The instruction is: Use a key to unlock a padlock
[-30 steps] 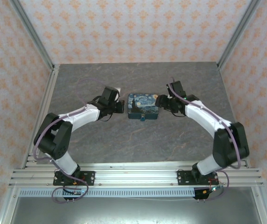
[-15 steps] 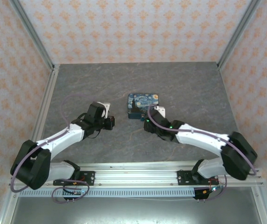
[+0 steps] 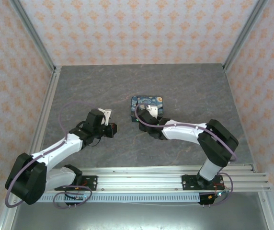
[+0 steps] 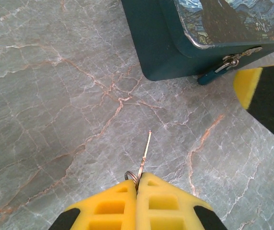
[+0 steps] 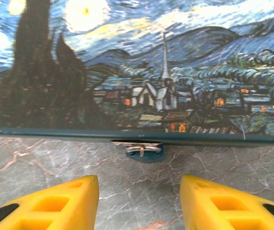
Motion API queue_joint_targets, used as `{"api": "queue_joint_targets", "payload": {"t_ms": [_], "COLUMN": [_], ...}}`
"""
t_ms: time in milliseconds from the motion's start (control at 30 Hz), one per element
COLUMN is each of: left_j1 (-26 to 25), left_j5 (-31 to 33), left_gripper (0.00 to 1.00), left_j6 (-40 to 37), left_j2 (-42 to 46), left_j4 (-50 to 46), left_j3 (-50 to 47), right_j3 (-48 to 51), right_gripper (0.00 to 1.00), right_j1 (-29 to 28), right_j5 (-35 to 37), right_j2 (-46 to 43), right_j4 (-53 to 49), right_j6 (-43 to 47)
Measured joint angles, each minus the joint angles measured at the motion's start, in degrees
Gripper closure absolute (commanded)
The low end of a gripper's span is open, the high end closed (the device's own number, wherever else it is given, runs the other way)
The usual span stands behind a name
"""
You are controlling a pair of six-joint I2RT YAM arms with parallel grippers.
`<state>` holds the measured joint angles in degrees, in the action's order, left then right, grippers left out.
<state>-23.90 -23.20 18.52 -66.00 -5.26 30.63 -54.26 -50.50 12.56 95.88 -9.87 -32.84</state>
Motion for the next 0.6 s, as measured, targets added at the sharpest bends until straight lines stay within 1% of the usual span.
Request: {"api": "queue_joint_targets", "payload": {"t_ms": [267,600], "left_j1": [-0.02,0.0], "left_j5": [-0.76,-0.96], "left_gripper": [1.0,1.0], "left_j6": [-0.02,-0.17], "left_j2": [-0.04,-1.03], "left_j4": [1.11,1.77], "left_j3": [-0.33,-0.37], "right_j3": [0.0,-1.57], "right_gripper": [0.54,0.56], "right_j1": [0.02,0.0], "right_j5": [2.62,3.61], "right_j2": [4.2,7.21], "right_j4": [1.36,2.97], "right_j6": [0.04,0.74]}}
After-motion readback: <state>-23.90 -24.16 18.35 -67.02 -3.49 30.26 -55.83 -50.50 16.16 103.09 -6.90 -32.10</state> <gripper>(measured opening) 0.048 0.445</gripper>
